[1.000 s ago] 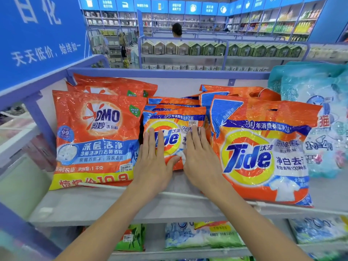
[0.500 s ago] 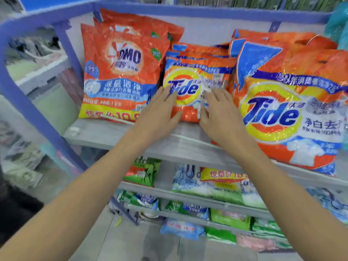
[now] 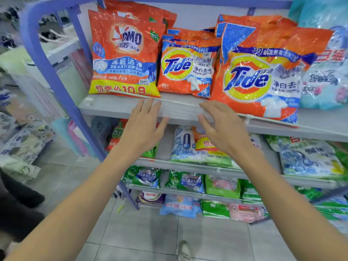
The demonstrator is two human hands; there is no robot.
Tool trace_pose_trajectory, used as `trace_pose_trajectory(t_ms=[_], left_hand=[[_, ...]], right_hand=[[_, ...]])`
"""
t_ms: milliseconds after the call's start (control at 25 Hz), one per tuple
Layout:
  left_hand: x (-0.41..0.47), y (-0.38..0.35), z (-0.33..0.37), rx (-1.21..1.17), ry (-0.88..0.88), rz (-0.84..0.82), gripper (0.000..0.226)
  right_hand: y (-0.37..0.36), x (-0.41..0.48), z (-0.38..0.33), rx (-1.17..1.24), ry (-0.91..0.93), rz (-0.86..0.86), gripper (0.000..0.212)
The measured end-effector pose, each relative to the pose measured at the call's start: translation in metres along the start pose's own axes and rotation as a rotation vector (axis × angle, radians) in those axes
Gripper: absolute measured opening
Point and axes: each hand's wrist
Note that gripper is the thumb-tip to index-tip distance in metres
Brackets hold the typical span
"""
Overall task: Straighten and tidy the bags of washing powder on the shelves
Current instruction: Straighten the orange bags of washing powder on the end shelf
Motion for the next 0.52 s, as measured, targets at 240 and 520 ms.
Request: trace_pose_trajectory(t_ms=[240,520], left_hand=[[-0.069,-0.014,0.017,-0.017,0.003,-0.103,0.065],[-0.108,-0.044,0.042,-0.006,0.011,-0.213,0.065]], right_hand=[[-0.005,-0.089,-0.014,-0.086,-0.091,-0.151,0.044],[-0.015,-0.152,0.028,-0.108,-0.263,-0.289,0.058]])
Point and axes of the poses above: each hand's wrist, its own x-axis towards the middle knuckle, its own y-axis out of the back of the hand, z = x × y, and after that the axes turned 4 degrees about z, right-handed
